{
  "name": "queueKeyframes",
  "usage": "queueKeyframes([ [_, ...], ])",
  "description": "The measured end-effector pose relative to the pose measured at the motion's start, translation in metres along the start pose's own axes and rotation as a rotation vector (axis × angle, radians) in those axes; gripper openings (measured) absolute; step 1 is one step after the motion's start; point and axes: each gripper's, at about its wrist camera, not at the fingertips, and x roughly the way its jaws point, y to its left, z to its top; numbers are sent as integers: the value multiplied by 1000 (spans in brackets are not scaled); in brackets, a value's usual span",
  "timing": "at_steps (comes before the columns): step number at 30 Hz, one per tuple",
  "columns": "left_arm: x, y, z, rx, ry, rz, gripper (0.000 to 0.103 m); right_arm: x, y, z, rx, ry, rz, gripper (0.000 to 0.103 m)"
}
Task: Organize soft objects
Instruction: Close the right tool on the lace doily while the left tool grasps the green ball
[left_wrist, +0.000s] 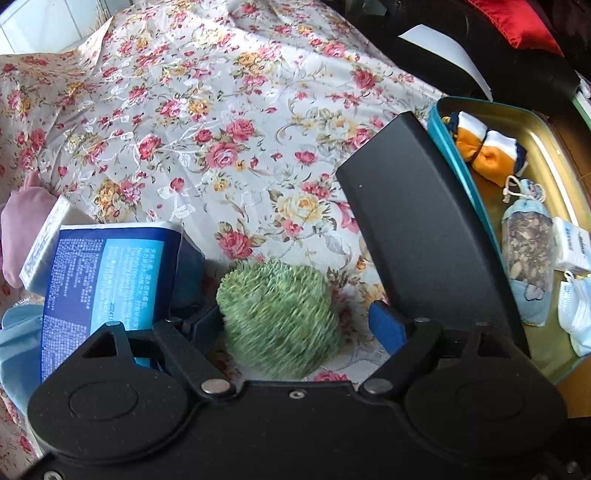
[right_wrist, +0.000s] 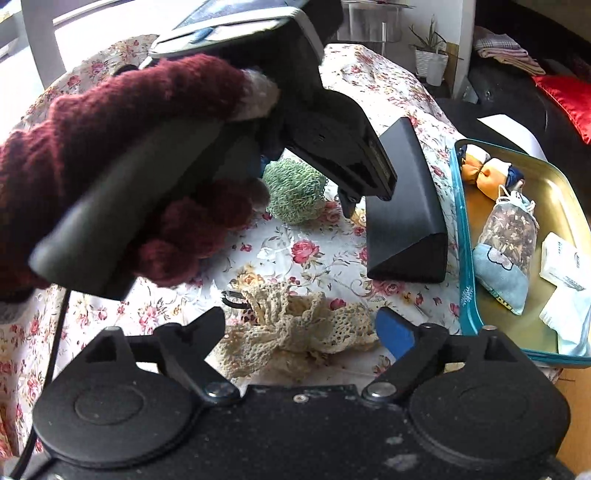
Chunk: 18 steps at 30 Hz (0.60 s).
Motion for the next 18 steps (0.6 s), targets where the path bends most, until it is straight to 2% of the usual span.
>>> queueKeyframes([
  [4, 4, -6, 0, 29, -4, 23, 85, 10, 0, 2, 12, 26, 7, 93],
  [6, 7, -8, 0, 42, 3, 18, 91, 19, -1, 3, 28, 56, 11, 95],
  [9, 12, -14, -1, 69, 4, 37, 93, 34, -3, 4, 52, 116, 15, 96],
  [11, 13, -14, -2, 80, 2, 36, 95, 40, -4, 4, 76, 148, 26, 102],
  [18, 17, -16, 1, 108, 21, 19, 99, 43, 2, -1, 50, 137, 14, 103],
])
